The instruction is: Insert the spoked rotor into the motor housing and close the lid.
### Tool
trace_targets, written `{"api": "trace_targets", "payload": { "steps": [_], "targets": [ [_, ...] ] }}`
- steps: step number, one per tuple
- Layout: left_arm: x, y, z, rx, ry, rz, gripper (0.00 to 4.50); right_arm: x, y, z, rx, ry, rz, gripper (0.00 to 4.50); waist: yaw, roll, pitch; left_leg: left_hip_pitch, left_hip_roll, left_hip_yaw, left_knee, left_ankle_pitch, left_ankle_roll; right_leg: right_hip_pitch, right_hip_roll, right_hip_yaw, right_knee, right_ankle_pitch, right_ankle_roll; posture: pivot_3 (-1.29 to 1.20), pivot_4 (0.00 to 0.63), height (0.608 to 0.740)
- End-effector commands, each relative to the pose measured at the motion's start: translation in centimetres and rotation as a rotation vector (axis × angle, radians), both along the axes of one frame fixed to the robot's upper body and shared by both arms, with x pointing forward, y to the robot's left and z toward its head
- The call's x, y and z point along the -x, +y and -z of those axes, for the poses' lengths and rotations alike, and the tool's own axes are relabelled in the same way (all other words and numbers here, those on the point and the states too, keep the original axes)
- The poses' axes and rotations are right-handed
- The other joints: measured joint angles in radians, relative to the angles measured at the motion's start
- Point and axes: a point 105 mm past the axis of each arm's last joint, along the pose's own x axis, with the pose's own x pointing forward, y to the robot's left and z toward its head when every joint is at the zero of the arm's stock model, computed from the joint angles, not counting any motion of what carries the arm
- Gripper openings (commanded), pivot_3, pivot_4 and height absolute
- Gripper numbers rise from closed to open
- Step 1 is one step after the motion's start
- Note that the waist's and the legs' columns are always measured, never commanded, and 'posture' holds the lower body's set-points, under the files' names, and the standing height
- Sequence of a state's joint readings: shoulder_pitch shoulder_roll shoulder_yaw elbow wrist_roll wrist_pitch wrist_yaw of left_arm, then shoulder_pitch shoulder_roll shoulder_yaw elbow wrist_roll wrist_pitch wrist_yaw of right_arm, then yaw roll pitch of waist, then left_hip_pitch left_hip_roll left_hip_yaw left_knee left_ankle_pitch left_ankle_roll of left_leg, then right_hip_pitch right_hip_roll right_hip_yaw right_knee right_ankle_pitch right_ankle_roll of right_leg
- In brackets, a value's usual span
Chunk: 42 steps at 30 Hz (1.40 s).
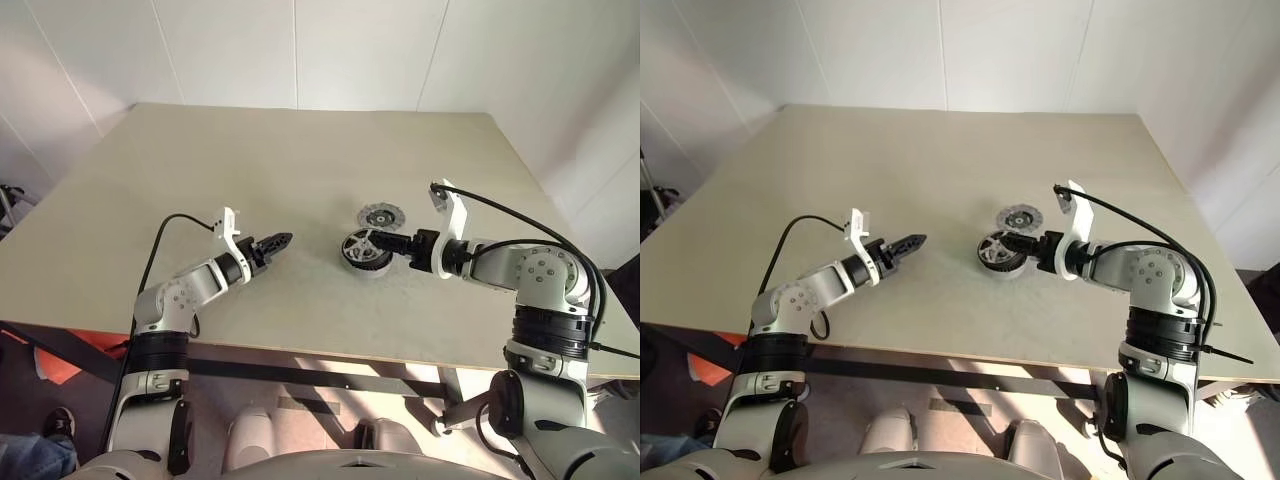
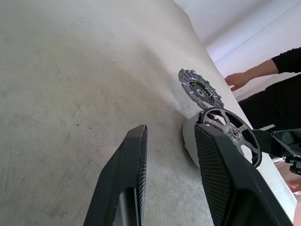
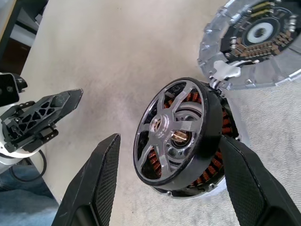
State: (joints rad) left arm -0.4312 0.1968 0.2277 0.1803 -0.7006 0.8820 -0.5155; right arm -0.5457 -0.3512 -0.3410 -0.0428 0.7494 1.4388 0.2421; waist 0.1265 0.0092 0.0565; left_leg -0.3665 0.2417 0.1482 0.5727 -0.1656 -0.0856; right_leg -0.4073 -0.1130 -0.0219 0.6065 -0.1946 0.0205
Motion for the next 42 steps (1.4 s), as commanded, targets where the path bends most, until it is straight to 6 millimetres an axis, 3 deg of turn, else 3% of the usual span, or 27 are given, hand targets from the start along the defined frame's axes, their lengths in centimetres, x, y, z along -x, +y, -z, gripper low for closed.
{"api": "trace_targets", "payload": {
  "steps": [1,4,8,15,18,27,35,39,42],
  "targets": [
    [-0.4,0.0,-1.4,-0.003,-0.047,0.011,1.73,-1.0,-0.8,-1.7,0.055,-0.116,0.053,3.72,0.000,0.000,0.000,0.000,0.000,0.000,0.000,0.000,0.000,0.000,0.000,0.000,0.000,0.000,0.000,0.00,0.000,0.740],
    [-0.4,-0.1,-1.5,-0.002,-0.049,0.015,1.73,-1.9,-1.6,-1.8,0.166,-0.198,0.102,3.72,0.000,0.000,0.000,0.000,0.000,0.000,0.000,0.000,0.000,0.000,0.000,0.000,0.000,0.000,0.000,0.00,0.000,0.740],
    [-0.4,-0.2,-1.5,-0.001,-0.052,0.016,1.73,-2.2,-1.1,-2.6,0.162,-0.276,0.095,3.72,-0.002,0.000,0.000,0.000,0.000,0.000,0.000,0.000,0.000,0.000,0.000,0.000,0.000,0.000,0.000,0.00,0.000,0.740],
    [-0.6,0.0,-1.6,-0.007,-0.061,0.006,1.73,-2.3,0.1,-2.4,0.433,-0.485,-0.098,3.72,-0.002,0.000,0.000,0.000,0.000,0.000,0.001,0.000,0.000,0.000,0.000,0.000,0.000,0.000,0.000,0.00,0.000,0.740],
    [-0.7,0.0,-1.6,-0.015,-0.066,0.004,1.73,-2.9,0.3,-1.4,0.555,-0.527,-0.151,3.08,-0.003,0.000,0.000,0.000,0.000,0.000,0.001,0.000,0.000,0.000,0.000,0.000,0.000,0.000,0.000,0.00,0.000,0.740],
    [-0.5,0.5,-1.6,-0.025,-0.070,-0.011,1.73,-2.7,1.9,-0.2,0.584,-0.533,-0.266,0.02,-0.005,0.000,0.000,-0.001,0.000,0.000,0.003,-0.001,0.002,0.000,0.000,0.000,0.000,0.000,0.000,0.00,0.000,0.740],
    [-0.3,0.8,-1.3,-0.034,-0.062,-0.023,1.73,-1.9,2.8,1.2,0.561,-0.475,-0.318,0.02,-0.005,0.000,0.000,0.000,0.000,0.000,0.003,-0.002,0.003,0.001,0.000,0.000,0.001,0.000,-0.001,0.00,0.000,0.740],
    [-0.3,0.8,-1.2,-0.037,-0.060,-0.027,1.73,-1.3,2.0,5.0,0.613,-0.363,-0.325,0.02,-0.005,-0.001,-0.002,0.000,0.000,0.000,0.003,-0.002,0.003,0.001,0.000,0.000,0.001,0.000,-0.001,0.00,0.000,0.740],
    [-0.4,0.9,-1.2,-0.039,-0.059,-0.031,1.73,-1.9,2.5,3.2,0.556,-0.429,-0.299,0.02,-0.006,-0.002,-0.003,0.004,0.000,0.000,0.003,-0.002,0.003,0.005,0.000,0.001,0.001,0.000,0.000,0.00,0.000,0.740]
  ]
}}
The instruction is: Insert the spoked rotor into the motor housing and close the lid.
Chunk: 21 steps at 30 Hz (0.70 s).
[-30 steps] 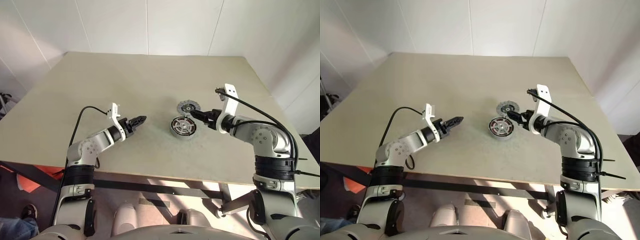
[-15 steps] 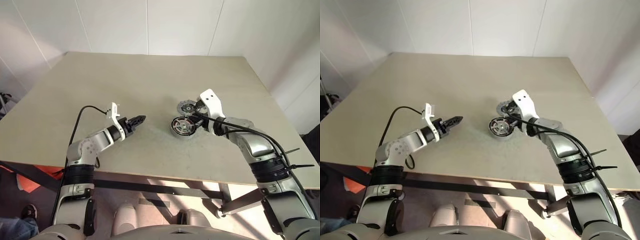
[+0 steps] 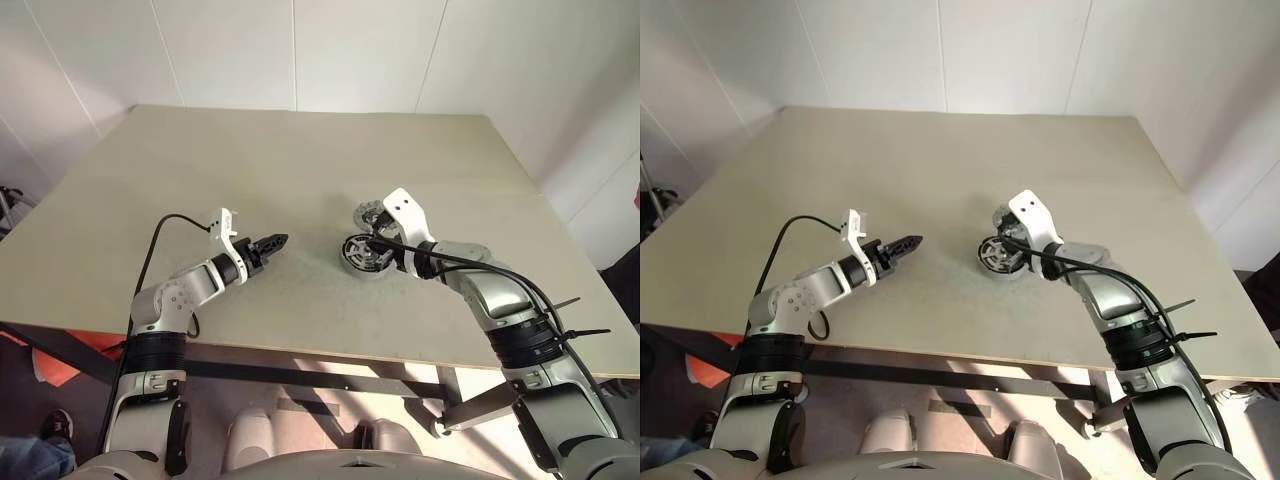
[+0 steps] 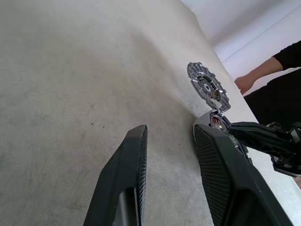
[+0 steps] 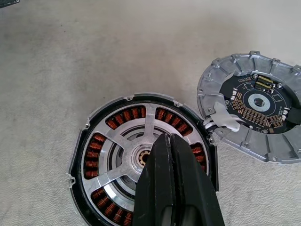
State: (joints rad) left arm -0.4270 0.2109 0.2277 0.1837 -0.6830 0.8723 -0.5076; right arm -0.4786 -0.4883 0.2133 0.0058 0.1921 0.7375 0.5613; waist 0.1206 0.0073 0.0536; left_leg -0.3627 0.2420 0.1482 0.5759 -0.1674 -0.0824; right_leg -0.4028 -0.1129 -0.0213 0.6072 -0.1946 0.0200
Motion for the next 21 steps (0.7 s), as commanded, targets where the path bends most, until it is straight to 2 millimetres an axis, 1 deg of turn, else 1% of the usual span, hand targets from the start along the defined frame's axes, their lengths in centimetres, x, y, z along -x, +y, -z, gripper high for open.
{"api": "trace_targets", "payload": {
  "steps": [1,5,8,9,10,11,13,14,16,18,20,21],
  "targets": [
    [-0.3,0.3,-1.5,-0.007,-0.062,-0.009,1.73,-0.2,0.2,-0.5,-0.033,-0.022,-0.002,0.02,-0.001,0.000,0.000,0.001,0.000,0.000,0.000,0.000,0.000,0.001,0.000,0.000,0.000,0.000,0.000,0.00,0.000,0.740],
    [-0.3,0.2,-1.5,-0.010,-0.061,-0.008,1.73,-0.5,0.9,-4.7,-0.042,-0.210,-0.116,0.02,0.000,0.000,0.000,0.001,0.000,0.000,0.000,-0.001,0.001,0.000,0.000,0.000,0.000,0.000,0.000,0.00,0.000,0.740],
    [-0.5,0.1,-1.8,-0.016,-0.074,-0.001,1.73,-0.4,0.9,-7.1,0.032,-0.299,-0.242,0.02,0.000,0.000,0.000,0.000,0.000,0.000,0.000,-0.001,0.001,0.000,0.000,0.000,0.000,0.000,0.000,0.00,0.000,0.740],
    [-0.5,0.0,-1.9,-0.024,-0.081,0.003,1.73,-0.3,0.8,-7.5,0.080,-0.320,-0.293,0.02,0.000,0.000,0.000,-0.001,0.000,0.000,0.000,-0.001,0.001,-0.001,0.000,0.000,0.000,0.000,0.000,0.00,0.000,0.740],
    [-0.5,-0.1,-1.9,-0.039,-0.088,0.008,1.73,-0.1,0.7,-7.6,0.133,-0.331,-0.347,0.02,0.000,0.000,0.000,-0.002,0.000,0.000,0.001,-0.001,0.001,-0.001,0.000,0.000,0.000,0.000,0.000,0.00,0.000,0.740],
    [-0.5,-0.2,-1.7,-0.090,-0.097,0.021,1.73,0.3,0.5,-7.3,0.221,-0.343,-0.424,0.02,0.001,0.000,0.000,-0.002,0.000,0.000,0.001,-0.001,0.001,-0.001,0.000,0.000,0.000,0.000,0.000,0.00,0.000,0.740],
    [-0.3,-0.7,-1.1,-0.219,-0.123,0.068,1.73,1.3,-0.2,-6.0,0.399,-0.322,-0.603,0.02,0.002,0.000,0.000,-0.002,0.000,0.000,0.000,-0.001,0.002,-0.001,0.000,-0.001,-0.001,0.000,0.000,0.00,0.000,0.740],
    [-0.2,-0.9,-1.1,-0.260,-0.142,0.090,1.73,1.7,-0.7,-5.3,0.466,-0.290,-0.682,0.02,0.002,0.000,0.000,-0.003,0.001,0.000,0.001,-0.001,0.002,-0.001,0.000,-0.001,-0.001,0.000,0.000,0.00,0.000,0.740],
    [-0.2,-1.2,-1.4,-0.299,-0.169,0.109,1.73,2.1,-1.4,-4.5,0.537,-0.246,-0.768,0.02,0.000,0.000,0.000,-0.003,0.001,0.000,0.002,-0.003,0.006,-0.001,0.000,-0.001,-0.001,0.000,0.000,0.00,0.000,0.740],
    [-0.5,-1.3,-1.8,-0.353,-0.201,0.118,1.73,1.8,-1.8,-3.8,0.622,-0.232,-0.844,0.41,-0.002,0.000,0.000,-0.004,0.001,0.000,0.003,-0.004,0.007,-0.002,0.000,-0.001,-0.001,0.000,0.000,0.00,0.000,0.740],
    [-0.6,-1.5,-2.1,-0.374,-0.223,0.125,1.73,1.6,-1.7,-3.5,0.663,-0.230,-0.897,0.90,-0.005,0.000,0.000,-0.005,0.001,0.000,0.004,-0.004,0.006,-0.003,0.000,-0.001,0.001,0.000,0.000,0.00,0.000,0.740],
    [-0.6,-1.6,-2.4,-0.370,-0.231,0.126,1.73,1.3,-1.6,-3.5,0.677,-0.238,-0.913,1.33,-0.009,0.000,0.000,-0.005,0.001,0.000,0.005,-0.004,0.006,-0.004,0.000,0.000,0.002,0.000,-0.001,0.00,0.000,0.740]
  ]
}}
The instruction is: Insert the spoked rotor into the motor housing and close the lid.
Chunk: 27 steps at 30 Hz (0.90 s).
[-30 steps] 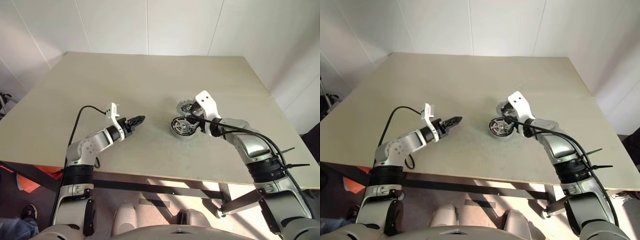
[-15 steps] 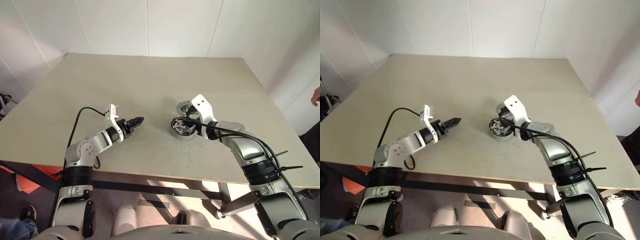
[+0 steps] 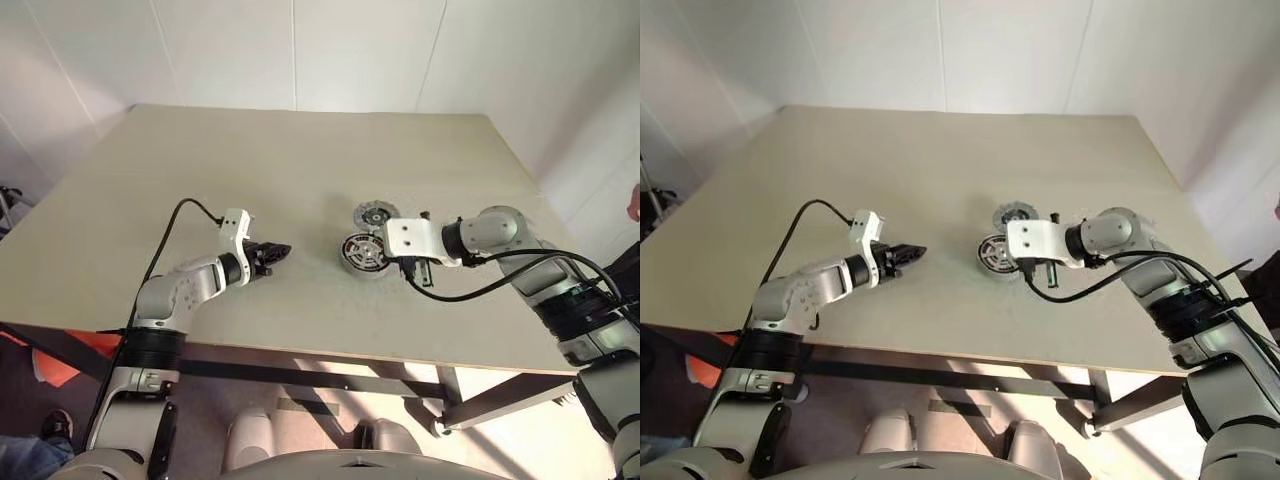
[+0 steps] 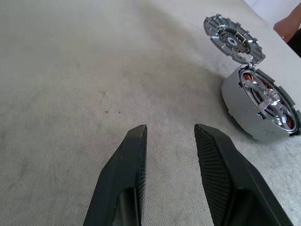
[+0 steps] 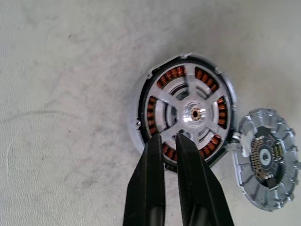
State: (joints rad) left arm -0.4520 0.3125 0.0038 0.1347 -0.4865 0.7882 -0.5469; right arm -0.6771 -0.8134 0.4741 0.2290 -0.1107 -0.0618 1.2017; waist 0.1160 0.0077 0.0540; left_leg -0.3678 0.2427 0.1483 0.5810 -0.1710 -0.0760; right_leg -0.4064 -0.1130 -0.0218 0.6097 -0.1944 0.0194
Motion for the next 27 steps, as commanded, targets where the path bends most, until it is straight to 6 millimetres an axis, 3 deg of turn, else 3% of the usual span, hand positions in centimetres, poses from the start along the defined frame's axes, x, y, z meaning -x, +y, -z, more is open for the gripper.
{"api": "trace_targets", "payload": {
  "steps": [1,5,9,14,27],
  "targets": [
    [-0.5,-0.6,-3.0,-0.007,-0.119,0.030,1.73,-1.1,0.6,-1.4,0.057,-0.086,-0.100,1.63,-0.011,0.000,0.000,0.000,0.000,0.000,0.001,0.000,0.000,0.000,0.000,0.000,0.001,0.000,0.000,0.00,0.000,0.740],
    [-0.4,-0.6,-3.1,-0.008,-0.124,0.025,1.73,-2.1,0.8,-1.5,0.106,-0.131,-0.152,2.99,-0.023,0.000,0.000,0.000,0.000,0.000,0.001,0.000,0.000,0.000,0.000,0.000,0.002,0.000,0.000,0.00,0.000,0.740],
    [-0.2,-0.2,-2.7,-0.004,-0.113,0.007,1.73,-1.7,1.1,-1.2,0.107,-0.105,-0.204,4.45,-0.023,0.000,0.000,-0.001,0.000,0.000,0.001,-0.001,0.001,0.000,0.000,0.000,0.001,0.000,-0.001,0.00,0.000,0.740],
    [-0.2,-0.3,-2.7,0.000,-0.112,0.002,1.73,-1.6,0.6,0.2,0.146,-0.082,-0.214,4.45,-0.022,0.000,0.000,-0.002,0.000,0.000,0.002,-0.001,0.003,-0.001,0.000,0.000,0.001,0.000,-0.001,0.00,0.000,0.740],
    [-0.1,-0.3,-2.3,0.002,-0.094,-0.010,1.73,-1.6,-0.5,1.6,0.208,-0.065,-0.216,4.45,-0.023,0.000,0.000,-0.001,0.000,0.000,0.004,-0.001,0.003,0.000,0.000,0.000,0.002,0.000,-0.001,0.00,0.000,0.740]
  ]
}}
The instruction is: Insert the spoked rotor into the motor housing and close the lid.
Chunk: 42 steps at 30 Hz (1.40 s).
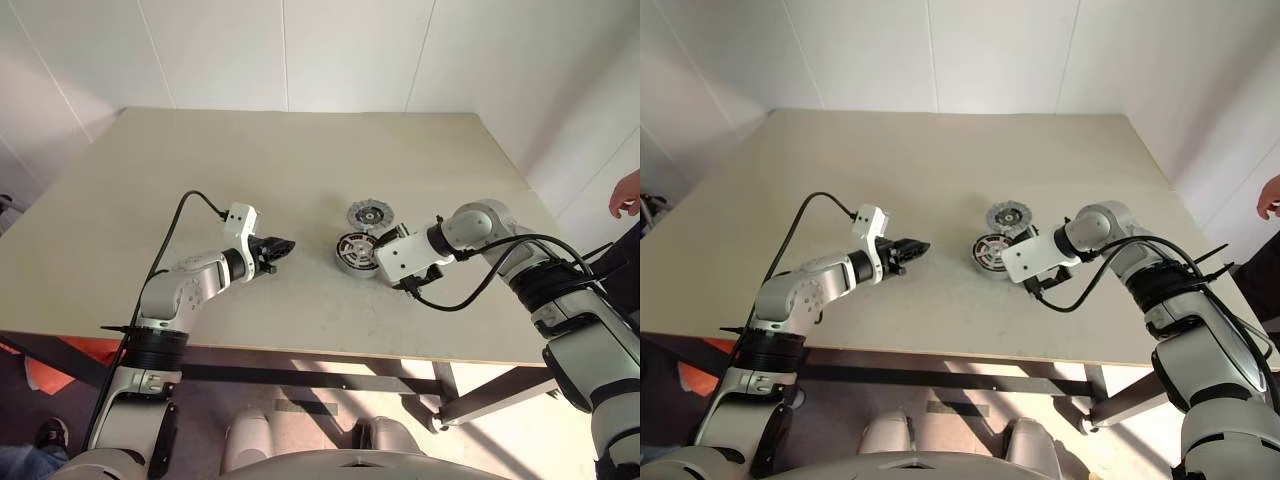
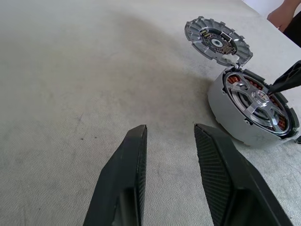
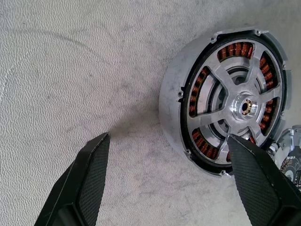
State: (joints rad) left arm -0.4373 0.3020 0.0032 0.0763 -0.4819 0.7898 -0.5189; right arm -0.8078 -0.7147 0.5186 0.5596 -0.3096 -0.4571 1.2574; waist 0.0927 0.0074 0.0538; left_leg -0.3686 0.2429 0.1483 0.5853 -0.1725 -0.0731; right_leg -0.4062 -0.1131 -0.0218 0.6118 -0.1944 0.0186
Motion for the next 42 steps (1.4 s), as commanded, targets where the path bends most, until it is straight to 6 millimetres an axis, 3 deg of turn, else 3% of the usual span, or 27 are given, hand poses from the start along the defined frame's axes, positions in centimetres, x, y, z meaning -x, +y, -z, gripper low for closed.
{"api": "trace_targets", "payload": {
  "steps": [1,10,11,20,29,42],
  "targets": [
    [-0.3,0.0,-1.6,0.011,-0.057,-0.002,1.73,-0.3,-0.4,-0.2,0.020,-0.015,0.002,4.45,0.000,0.000,0.000,0.000,0.000,0.000,0.001,0.000,0.000,0.000,0.000,0.000,0.000,0.000,0.000,0.00,0.000,0.740],
    [-0.3,0.2,-1.4,0.015,-0.051,-0.010,1.73,-0.3,-0.7,1.0,0.057,0.017,-0.001,4.45,-0.002,0.000,0.000,0.000,0.001,0.000,0.012,-0.002,0.003,0.001,-0.001,0.001,0.006,0.000,0.000,0.00,0.000,0.740],
    [-0.3,0.2,-1.5,0.016,-0.051,-0.011,1.73,-0.3,-0.7,0.9,0.058,0.013,-0.003,4.07,-0.002,0.000,0.000,0.000,0.001,0.000,0.012,-0.002,0.003,0.002,-0.001,0.001,0.006,0.000,0.000,0.00,0.000,0.740],
    [0.0,-0.2,-1.3,0.020,-0.045,-0.005,1.73,-0.2,-0.5,0.7,0.050,0.008,-0.016,4.07,-0.004,-0.001,-0.001,0.000,0.001,0.000,0.012,-0.002,0.003,0.002,-0.001,0.001,0.006,0.000,0.000,0.00,0.000,0.740],
    [0.2,-0.7,-1.2,0.035,-0.038,-0.004,1.73,-1.5,-1.0,-1.0,0.112,-0.025,-0.045,4.07,-0.004,-0.001,0.000,-0.003,0.001,0.000,0.012,-0.003,0.004,-0.001,-0.001,0.001,0.006,0.000,0.000,0.00,0.000,0.740],
    [0.7,-0.4,-0.7,0.051,-0.028,-0.044,1.73,-1.3,-0.7,-0.6,0.190,-0.006,-0.156,4.07,-0.016,-0.001,0.000,-0.008,0.001,0.000,0.012,-0.004,0.006,-0.005,-0.001,0.000,0.005,0.000,0.000,0.00,0.000,0.740]
  ]
}}
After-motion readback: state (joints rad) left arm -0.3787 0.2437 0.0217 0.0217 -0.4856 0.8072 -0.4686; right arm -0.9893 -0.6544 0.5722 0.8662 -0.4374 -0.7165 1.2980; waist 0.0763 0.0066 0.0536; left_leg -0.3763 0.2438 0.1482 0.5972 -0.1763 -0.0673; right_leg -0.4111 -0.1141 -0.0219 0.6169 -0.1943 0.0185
